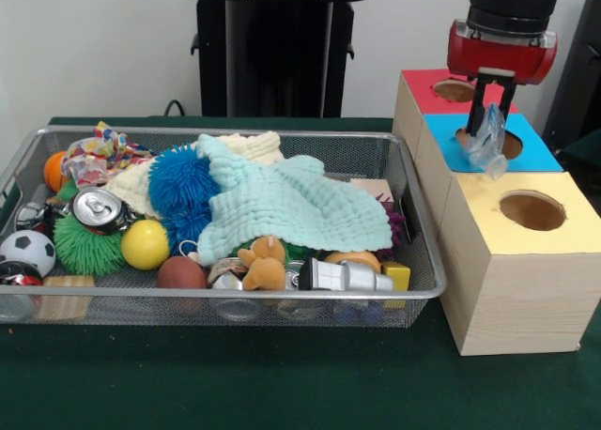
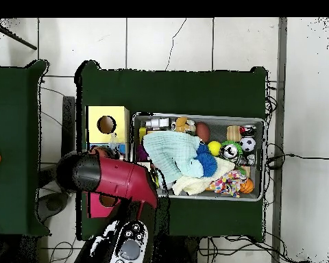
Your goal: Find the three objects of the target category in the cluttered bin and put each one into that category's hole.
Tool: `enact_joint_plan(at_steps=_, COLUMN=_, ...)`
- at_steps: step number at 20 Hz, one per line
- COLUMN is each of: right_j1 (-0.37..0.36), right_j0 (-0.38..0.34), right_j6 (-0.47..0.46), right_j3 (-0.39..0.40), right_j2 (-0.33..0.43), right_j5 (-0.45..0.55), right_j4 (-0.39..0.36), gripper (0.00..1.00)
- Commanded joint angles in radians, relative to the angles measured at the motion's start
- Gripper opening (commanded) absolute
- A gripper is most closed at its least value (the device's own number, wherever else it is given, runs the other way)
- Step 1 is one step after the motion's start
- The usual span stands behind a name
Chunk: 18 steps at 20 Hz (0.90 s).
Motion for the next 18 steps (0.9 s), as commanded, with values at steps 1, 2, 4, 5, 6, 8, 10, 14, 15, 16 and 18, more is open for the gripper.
enact_joint_plan(at_steps=1, right_j1=0.01, right_j0=0.014, right_j6=0.282, right_j3=0.148, right_j2=0.06, right_j5=0.041, right_j4=0.044, gripper=0.0)
enact_joint_plan(at_steps=2, right_j1=0.0, right_j0=0.016, right_j6=0.278, right_j3=0.16, right_j2=0.059, right_j5=0.04, right_j4=0.045, gripper=0.0)
enact_joint_plan(at_steps=4, right_j1=-0.018, right_j0=0.018, right_j6=0.268, right_j3=0.187, right_j2=0.06, right_j5=0.033, right_j4=0.045, gripper=0.0)
enact_joint_plan(at_steps=5, right_j1=-0.022, right_j0=0.019, right_j6=0.259, right_j3=0.196, right_j2=0.06, right_j5=0.026, right_j4=0.042, gripper=0.0)
enact_joint_plan(at_steps=6, right_j1=-0.025, right_j0=0.02, right_j6=0.253, right_j3=0.203, right_j2=0.059, right_j5=0.02, right_j4=0.039, gripper=0.0)
enact_joint_plan(at_steps=8, right_j1=-0.029, right_j0=0.019, right_j6=0.241, right_j3=0.22, right_j2=0.063, right_j5=0.004, right_j4=0.033, gripper=0.0)
enact_joint_plan(at_steps=10, right_j1=-0.037, right_j0=0.016, right_j6=0.232, right_j3=0.239, right_j2=0.071, right_j5=-0.01, right_j4=0.033, gripper=0.0)
enact_joint_plan(at_steps=14, right_j1=-0.024, right_j0=0.025, right_j6=0.245, right_j3=0.247, right_j2=0.087, right_j5=-0.035, right_j4=0.048, gripper=0.0)
enact_joint_plan(at_steps=15, right_j1=-0.018, right_j0=0.029, right_j6=0.252, right_j3=0.248, right_j2=0.094, right_j5=-0.044, right_j4=0.055, gripper=0.0)
enact_joint_plan(at_steps=16, right_j1=-0.005, right_j0=0.034, right_j6=0.259, right_j3=0.242, right_j2=0.099, right_j5=-0.059, right_j4=0.06, gripper=0.0)
enact_joint_plan(at_steps=18, right_j1=0.026, right_j0=0.034, right_j6=0.269, right_j3=0.233, right_j2=0.119, right_j5=-0.097, right_j4=0.075, gripper=0.0)
